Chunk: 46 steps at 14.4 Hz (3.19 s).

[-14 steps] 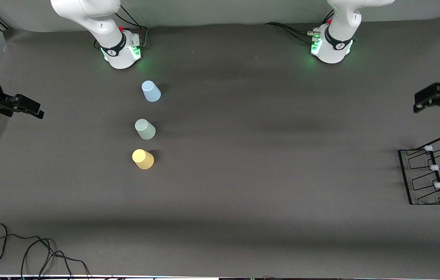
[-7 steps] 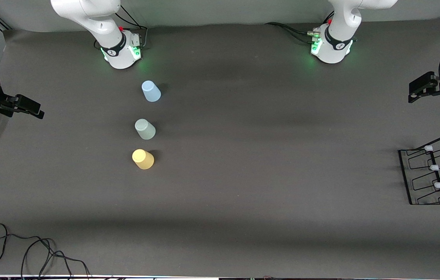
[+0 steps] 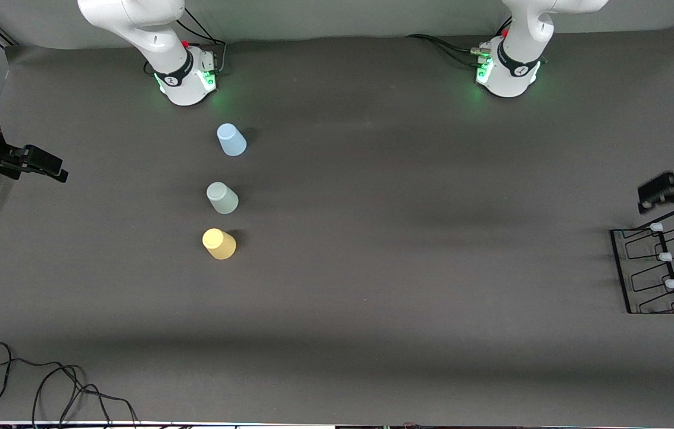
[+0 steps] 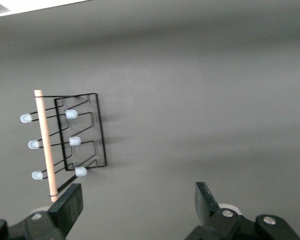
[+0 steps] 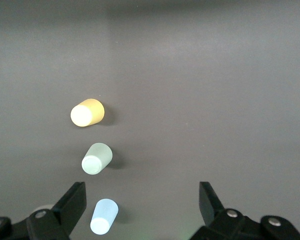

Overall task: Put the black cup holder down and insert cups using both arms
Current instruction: 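Lower the left gripper onto the wooden dowel of the black rack, then grasp the rack dowel with the left gripper and carry it to table center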

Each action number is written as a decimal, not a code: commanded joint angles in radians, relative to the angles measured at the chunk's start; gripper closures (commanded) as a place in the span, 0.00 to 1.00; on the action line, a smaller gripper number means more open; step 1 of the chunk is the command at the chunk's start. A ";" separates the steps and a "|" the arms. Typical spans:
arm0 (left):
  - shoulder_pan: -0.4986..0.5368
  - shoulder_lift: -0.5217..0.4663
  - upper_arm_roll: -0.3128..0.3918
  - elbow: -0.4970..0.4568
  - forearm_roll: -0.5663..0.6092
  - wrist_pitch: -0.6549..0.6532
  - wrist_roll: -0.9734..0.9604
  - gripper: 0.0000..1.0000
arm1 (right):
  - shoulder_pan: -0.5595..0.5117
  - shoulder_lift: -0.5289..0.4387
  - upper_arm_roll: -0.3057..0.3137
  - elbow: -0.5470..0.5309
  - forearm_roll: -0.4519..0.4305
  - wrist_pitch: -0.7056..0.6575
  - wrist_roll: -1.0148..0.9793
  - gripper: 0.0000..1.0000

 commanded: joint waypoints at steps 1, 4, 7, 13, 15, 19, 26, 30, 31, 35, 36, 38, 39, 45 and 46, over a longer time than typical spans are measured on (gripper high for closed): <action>0.059 0.035 0.001 -0.022 -0.045 0.077 0.014 0.00 | 0.000 -0.001 0.001 0.003 -0.011 0.004 -0.017 0.00; 0.106 0.097 0.000 -0.038 -0.051 0.147 0.073 0.06 | 0.000 -0.001 -0.001 0.003 -0.011 0.004 -0.017 0.00; 0.140 0.174 0.000 -0.035 -0.054 0.209 0.172 0.00 | 0.000 -0.001 -0.004 0.003 -0.011 0.004 -0.018 0.00; 0.275 0.300 -0.002 -0.038 -0.125 0.360 0.257 0.06 | 0.000 -0.001 -0.004 0.003 -0.011 0.004 -0.014 0.00; 0.326 0.328 -0.003 -0.036 -0.137 0.368 0.258 0.10 | 0.000 -0.001 -0.005 0.003 -0.011 0.004 -0.015 0.00; 0.355 0.380 -0.003 -0.042 -0.139 0.371 0.260 0.20 | 0.000 -0.001 -0.005 0.003 -0.011 0.004 -0.018 0.00; 0.389 0.380 -0.003 -0.064 -0.136 0.377 0.367 0.85 | -0.002 0.001 -0.008 0.003 -0.011 0.004 -0.023 0.00; 0.352 0.366 -0.002 -0.061 -0.128 0.358 0.311 1.00 | -0.002 0.001 -0.008 0.003 -0.009 0.004 -0.023 0.00; 0.350 0.365 -0.002 -0.059 -0.117 0.354 0.312 1.00 | -0.002 0.001 -0.008 0.004 -0.011 0.004 -0.023 0.00; 0.286 0.339 -0.003 0.013 -0.100 0.292 0.169 1.00 | -0.002 0.001 -0.008 0.004 -0.009 0.004 -0.023 0.00; 0.245 0.323 -0.003 0.015 -0.099 0.263 0.096 1.00 | -0.002 0.001 -0.008 0.003 -0.011 0.004 -0.023 0.00; 0.161 0.290 -0.002 0.007 -0.065 0.217 -0.016 1.00 | -0.002 0.001 -0.008 0.003 -0.011 0.004 -0.025 0.00; 0.121 0.268 -0.002 0.005 -0.047 0.150 -0.047 1.00 | -0.002 0.001 -0.008 0.003 -0.011 0.004 -0.025 0.00; -0.060 0.141 -0.020 0.013 -0.183 -0.029 -0.134 1.00 | -0.002 -0.001 -0.008 0.003 -0.011 0.004 -0.025 0.00; -0.096 0.132 -0.032 0.010 -0.209 -0.021 -0.137 1.00 | -0.002 -0.001 -0.010 0.003 -0.011 0.004 -0.025 0.00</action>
